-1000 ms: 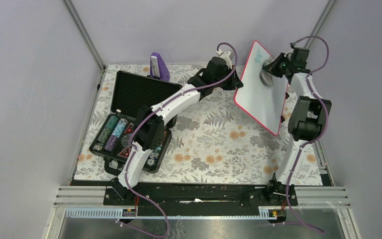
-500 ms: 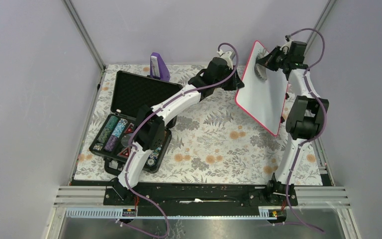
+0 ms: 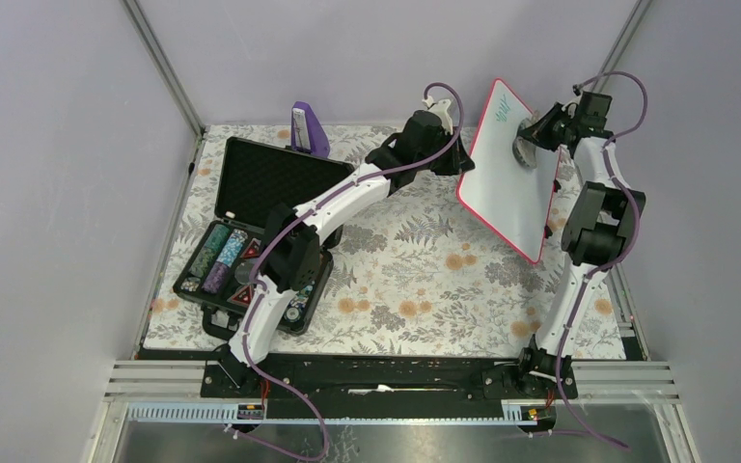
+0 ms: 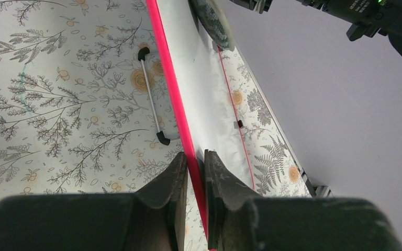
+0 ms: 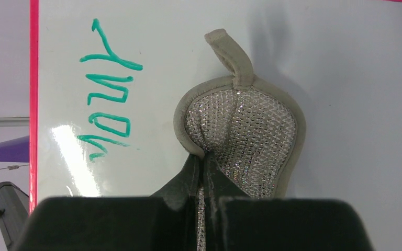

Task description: Erase the whiteboard

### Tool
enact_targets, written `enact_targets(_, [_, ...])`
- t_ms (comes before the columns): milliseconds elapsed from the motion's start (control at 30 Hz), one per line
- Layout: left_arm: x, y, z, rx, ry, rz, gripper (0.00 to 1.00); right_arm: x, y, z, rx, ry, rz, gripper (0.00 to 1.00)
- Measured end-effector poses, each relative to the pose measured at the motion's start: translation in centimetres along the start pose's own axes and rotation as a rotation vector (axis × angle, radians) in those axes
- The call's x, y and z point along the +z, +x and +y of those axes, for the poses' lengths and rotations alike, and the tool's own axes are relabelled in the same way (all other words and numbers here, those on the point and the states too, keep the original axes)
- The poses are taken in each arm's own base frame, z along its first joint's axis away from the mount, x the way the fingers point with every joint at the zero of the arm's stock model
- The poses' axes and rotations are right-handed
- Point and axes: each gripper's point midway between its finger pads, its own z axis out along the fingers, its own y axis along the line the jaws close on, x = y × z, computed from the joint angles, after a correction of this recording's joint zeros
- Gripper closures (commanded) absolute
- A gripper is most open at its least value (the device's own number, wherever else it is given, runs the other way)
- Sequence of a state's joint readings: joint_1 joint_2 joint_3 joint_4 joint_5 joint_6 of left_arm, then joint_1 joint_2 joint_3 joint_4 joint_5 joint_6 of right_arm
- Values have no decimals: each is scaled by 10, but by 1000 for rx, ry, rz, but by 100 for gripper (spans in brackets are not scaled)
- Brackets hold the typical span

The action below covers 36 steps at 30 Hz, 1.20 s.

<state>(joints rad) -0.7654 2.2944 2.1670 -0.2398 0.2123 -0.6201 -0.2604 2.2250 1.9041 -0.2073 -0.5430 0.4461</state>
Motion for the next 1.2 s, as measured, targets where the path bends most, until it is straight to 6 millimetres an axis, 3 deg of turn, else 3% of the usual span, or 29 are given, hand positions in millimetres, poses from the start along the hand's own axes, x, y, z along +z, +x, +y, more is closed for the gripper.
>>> enact_targets(100, [0, 1, 1, 4, -4, 5, 100, 1, 1, 7, -14, 13, -6, 100])
enact_targets(200, [1, 0, 1, 13, -4, 6, 100, 1, 0, 30, -33, -12, -11, 100])
enact_targets(267, [1, 1, 1, 17, -4, 10, 100, 1, -5, 54, -42, -49, -13, 100])
enact_targets(433, [4, -1, 0, 28, 3, 4, 100, 1, -37, 139, -129, -202, -54, 100])
enact_targets(533, [4, -1, 1, 37, 4, 2, 100, -2, -34, 166, -164, -254, -53, 100])
enact_targets(900, [5, -1, 5, 45, -11, 5, 100, 28, 4, 127, -114, -222, 35, 100])
enact_targets(1200, [6, -3, 1, 49, 0, -3, 100, 7, -11, 130, -82, -290, -43, 100])
